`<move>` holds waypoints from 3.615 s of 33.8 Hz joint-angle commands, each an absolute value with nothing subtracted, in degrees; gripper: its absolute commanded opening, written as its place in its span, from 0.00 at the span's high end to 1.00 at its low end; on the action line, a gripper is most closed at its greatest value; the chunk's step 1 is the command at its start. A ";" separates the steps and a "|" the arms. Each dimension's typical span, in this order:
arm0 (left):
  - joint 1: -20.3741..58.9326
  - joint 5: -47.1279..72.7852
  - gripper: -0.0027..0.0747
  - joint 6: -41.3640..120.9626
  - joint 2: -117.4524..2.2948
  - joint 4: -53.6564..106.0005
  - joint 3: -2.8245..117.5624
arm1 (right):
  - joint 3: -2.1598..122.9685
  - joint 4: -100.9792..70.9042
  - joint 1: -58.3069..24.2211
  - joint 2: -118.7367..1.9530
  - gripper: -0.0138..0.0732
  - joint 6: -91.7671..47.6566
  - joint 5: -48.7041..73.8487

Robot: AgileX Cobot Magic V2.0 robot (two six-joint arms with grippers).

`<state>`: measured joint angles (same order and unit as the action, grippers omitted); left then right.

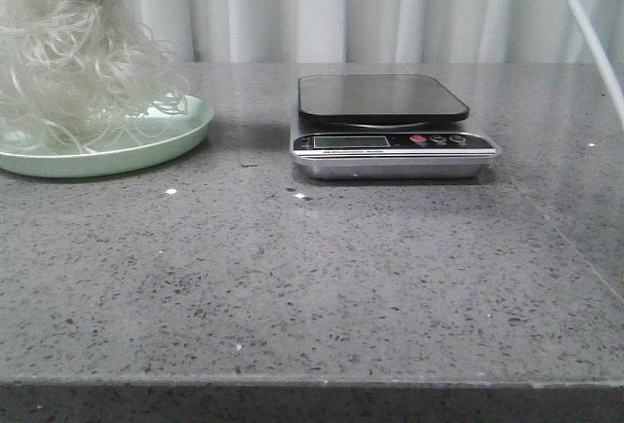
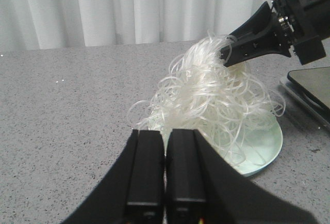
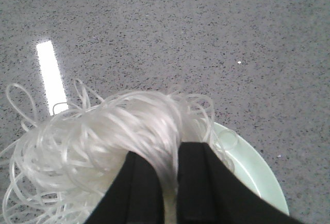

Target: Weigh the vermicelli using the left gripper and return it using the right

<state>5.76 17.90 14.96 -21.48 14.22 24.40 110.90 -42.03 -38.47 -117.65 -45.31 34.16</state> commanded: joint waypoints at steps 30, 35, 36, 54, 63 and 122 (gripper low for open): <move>5.68 13.47 0.79 14.48 -21.75 15.21 26.03 | 113.25 -44.21 -32.04 -106.17 0.18 -45.60 37.28; 5.68 13.47 0.79 14.48 -21.75 15.21 26.03 | 113.25 -44.21 -27.30 -102.14 0.29 -45.60 40.95; 5.68 13.47 0.79 14.48 -21.75 15.21 26.03 | 113.25 -44.21 -26.17 -101.31 0.34 -45.60 41.91; 5.68 13.35 0.79 14.48 -21.75 15.21 26.03 | 101.41 -44.46 -3.51 -87.89 0.66 -37.70 46.47; 5.68 12.88 0.79 14.48 -21.75 15.21 26.03 | 73.60 -44.04 -0.60 -74.01 0.66 -37.50 28.69; 5.68 7.08 0.79 14.48 -21.75 14.99 26.03 | 21.12 -38.70 -0.13 -12.88 0.67 -42.50 0.00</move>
<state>5.76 11.75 14.88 -21.48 14.22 24.40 19.73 -39.06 -0.40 -12.39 -42.09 3.51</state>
